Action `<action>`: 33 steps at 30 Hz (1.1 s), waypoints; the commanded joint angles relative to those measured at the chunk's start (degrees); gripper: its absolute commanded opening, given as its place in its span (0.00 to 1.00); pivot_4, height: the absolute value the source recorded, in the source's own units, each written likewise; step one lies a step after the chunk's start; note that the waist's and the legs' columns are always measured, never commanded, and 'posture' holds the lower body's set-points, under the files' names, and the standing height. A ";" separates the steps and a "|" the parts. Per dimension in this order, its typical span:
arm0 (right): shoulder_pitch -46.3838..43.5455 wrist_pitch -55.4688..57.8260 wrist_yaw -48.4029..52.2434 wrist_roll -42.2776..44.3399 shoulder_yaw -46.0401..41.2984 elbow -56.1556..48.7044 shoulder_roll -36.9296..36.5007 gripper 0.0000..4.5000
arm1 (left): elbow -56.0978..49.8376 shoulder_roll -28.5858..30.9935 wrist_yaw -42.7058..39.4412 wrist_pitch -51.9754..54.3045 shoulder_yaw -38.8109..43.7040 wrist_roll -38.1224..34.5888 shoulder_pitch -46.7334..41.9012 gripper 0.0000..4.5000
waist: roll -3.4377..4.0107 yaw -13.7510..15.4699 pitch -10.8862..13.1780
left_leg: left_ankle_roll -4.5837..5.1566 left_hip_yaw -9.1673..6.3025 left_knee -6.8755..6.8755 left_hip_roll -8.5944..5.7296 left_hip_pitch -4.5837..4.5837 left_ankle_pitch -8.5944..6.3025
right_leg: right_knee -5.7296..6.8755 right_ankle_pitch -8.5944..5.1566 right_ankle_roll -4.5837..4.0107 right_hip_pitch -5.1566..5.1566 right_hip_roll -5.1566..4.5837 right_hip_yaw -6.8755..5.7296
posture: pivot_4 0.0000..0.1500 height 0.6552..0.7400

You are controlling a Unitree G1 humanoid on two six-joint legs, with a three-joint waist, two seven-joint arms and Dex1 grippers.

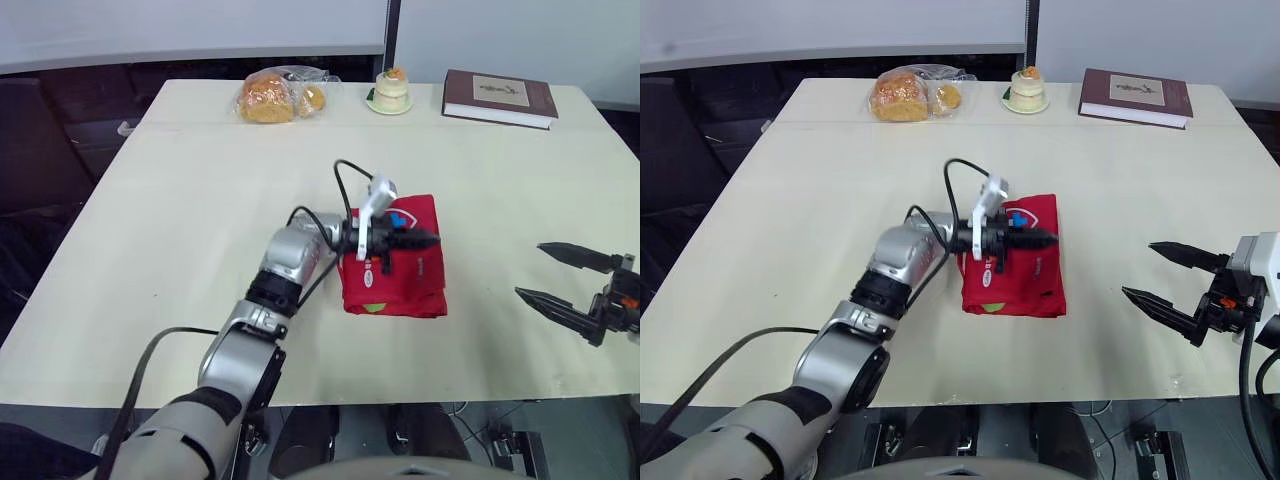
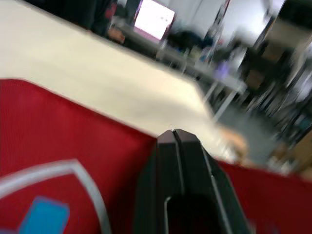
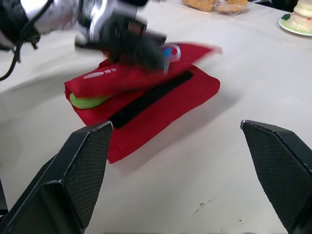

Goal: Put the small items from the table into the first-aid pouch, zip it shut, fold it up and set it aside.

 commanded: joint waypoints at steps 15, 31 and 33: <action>1.06 -1.23 -0.43 0.06 -1.63 -1.46 0.21 1.00 | 1.64 -1.04 -9.65 -18.04 -14.44 12.12 5.19 0.00 | 0.53 0.43 -0.54 | 0.25 -0.28 0.01 -0.06 0.45 -0.14 | -0.72 -0.01 0.01 0.91 0.02 -0.12 | 1.00 0.87; 0.99 -1.49 -0.77 -0.09 -1.30 -1.23 -0.01 1.00 | 12.04 -5.38 -1.03 -8.76 5.86 -0.71 -10.86 0.00 | 0.51 0.16 -0.50 | 0.26 -0.42 0.06 -0.10 0.20 -0.15 | -0.77 0.00 0.05 0.78 0.08 -0.16 | 1.00 0.87; 0.79 -1.54 -0.75 -0.20 -1.23 -1.12 -0.01 1.00 | 19.68 -5.29 2.57 -12.38 6.87 2.14 -14.65 0.00 | 0.50 0.04 -0.49 | 0.26 -0.42 0.07 -0.12 0.17 -0.15 | -0.86 0.08 0.18 0.79 0.09 -0.14 | 1.00 0.87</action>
